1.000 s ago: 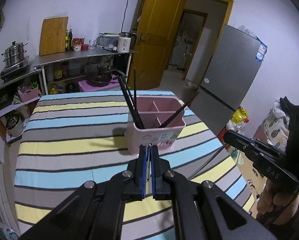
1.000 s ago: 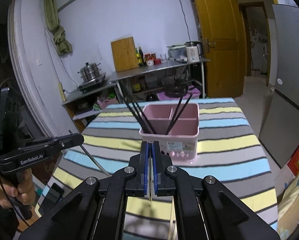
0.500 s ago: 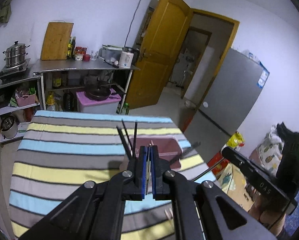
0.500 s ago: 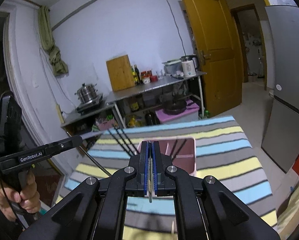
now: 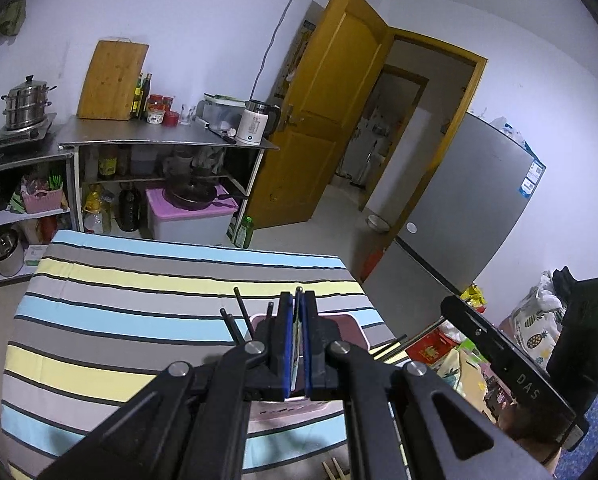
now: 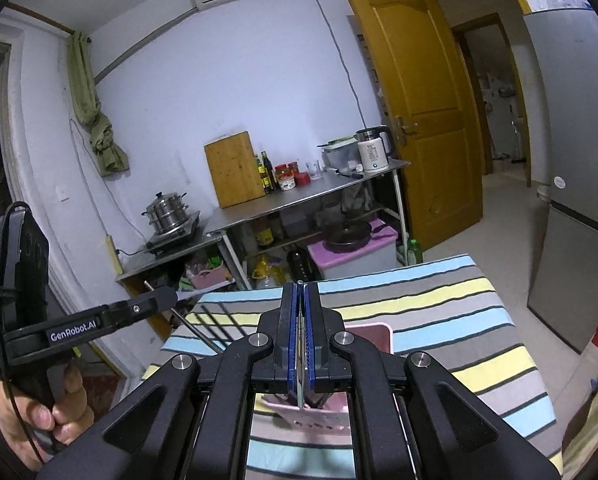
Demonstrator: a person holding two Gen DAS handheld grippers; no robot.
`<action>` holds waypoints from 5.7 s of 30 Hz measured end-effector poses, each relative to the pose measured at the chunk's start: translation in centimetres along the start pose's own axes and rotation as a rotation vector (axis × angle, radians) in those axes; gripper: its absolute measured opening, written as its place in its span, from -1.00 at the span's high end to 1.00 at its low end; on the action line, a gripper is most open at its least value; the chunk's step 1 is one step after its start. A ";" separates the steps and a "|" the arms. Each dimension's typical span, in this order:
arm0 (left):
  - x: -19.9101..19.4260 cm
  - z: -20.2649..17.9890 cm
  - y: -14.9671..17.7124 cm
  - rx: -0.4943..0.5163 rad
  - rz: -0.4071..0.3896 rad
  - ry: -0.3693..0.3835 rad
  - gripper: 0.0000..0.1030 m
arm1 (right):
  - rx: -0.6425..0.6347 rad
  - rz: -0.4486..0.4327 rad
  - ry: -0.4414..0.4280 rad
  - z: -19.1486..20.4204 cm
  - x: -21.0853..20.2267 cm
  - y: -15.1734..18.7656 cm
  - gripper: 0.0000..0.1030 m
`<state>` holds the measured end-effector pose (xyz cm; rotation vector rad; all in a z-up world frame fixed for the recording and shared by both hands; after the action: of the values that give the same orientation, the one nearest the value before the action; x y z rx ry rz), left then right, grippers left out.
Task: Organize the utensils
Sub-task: 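Lower the metal chopsticks into the pink basket and open both grippers, then withdraw both grippers from the basket toward the wooden chopsticks, then close the right gripper on a wooden chopstick while the left gripper grasps the other, then lift both wooden chopsticks upright and carry them to the pink basket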
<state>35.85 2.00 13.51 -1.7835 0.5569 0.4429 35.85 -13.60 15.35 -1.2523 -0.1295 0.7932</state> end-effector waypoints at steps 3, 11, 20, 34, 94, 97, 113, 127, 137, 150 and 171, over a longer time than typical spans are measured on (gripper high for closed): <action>1.0 0.2 0.5 -0.009 0.015 0.003 0.91 | 0.000 0.011 0.004 -0.4 0.9 0.3 0.93; 3.5 0.3 2.5 -0.014 0.065 0.004 0.91 | 0.007 0.061 0.017 -1.4 3.0 2.3 0.93; 5.4 0.7 4.4 0.002 0.116 -0.014 0.90 | 0.014 0.144 0.028 -2.5 5.0 5.3 0.93; 3.6 1.2 4.6 0.015 0.086 -0.047 0.44 | 0.030 0.145 0.011 -2.7 3.2 5.7 0.82; -4.0 -0.9 24.6 0.100 0.154 -0.071 0.44 | 0.044 0.338 0.040 -3.1 -7.7 23.9 0.82; -3.4 -0.8 25.2 0.095 0.177 -0.069 0.44 | 0.053 0.384 0.046 -3.6 -6.7 25.5 0.82; -1.2 -1.5 26.3 0.098 0.248 -0.047 0.44 | 0.043 0.500 0.070 -4.9 -5.3 28.3 0.82; 1.4 -3.7 27.0 0.095 0.316 -0.027 0.44 | 0.084 0.483 0.110 -7.5 -7.2 28.0 0.88; 5.7 -7.5 28.0 0.147 0.386 -0.044 0.44 | 0.183 0.441 0.152 -10.5 -10.2 27.6 0.88; 4.4 -4.0 28.4 0.293 0.403 -0.082 0.86 | 0.169 0.435 0.141 -11.5 -8.7 26.2 0.84; 7.5 -5.0 26.5 0.411 0.414 -0.142 0.56 | 0.068 0.566 0.154 -12.5 -2.4 24.5 0.81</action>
<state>26.70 -9.96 -10.10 -1.2327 0.8545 0.6791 28.95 -22.76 -9.77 -1.2939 0.3912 1.1678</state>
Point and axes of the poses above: each gripper's, at about its wrist camera, not at the fingertips, and x roughly the way its jaws point, z to its left, y to its underside, the point moved 8 cm from there along x, roughly the way its jaws point, and after that the axes turned 12 degrees about -y, right-handed, at the moved point
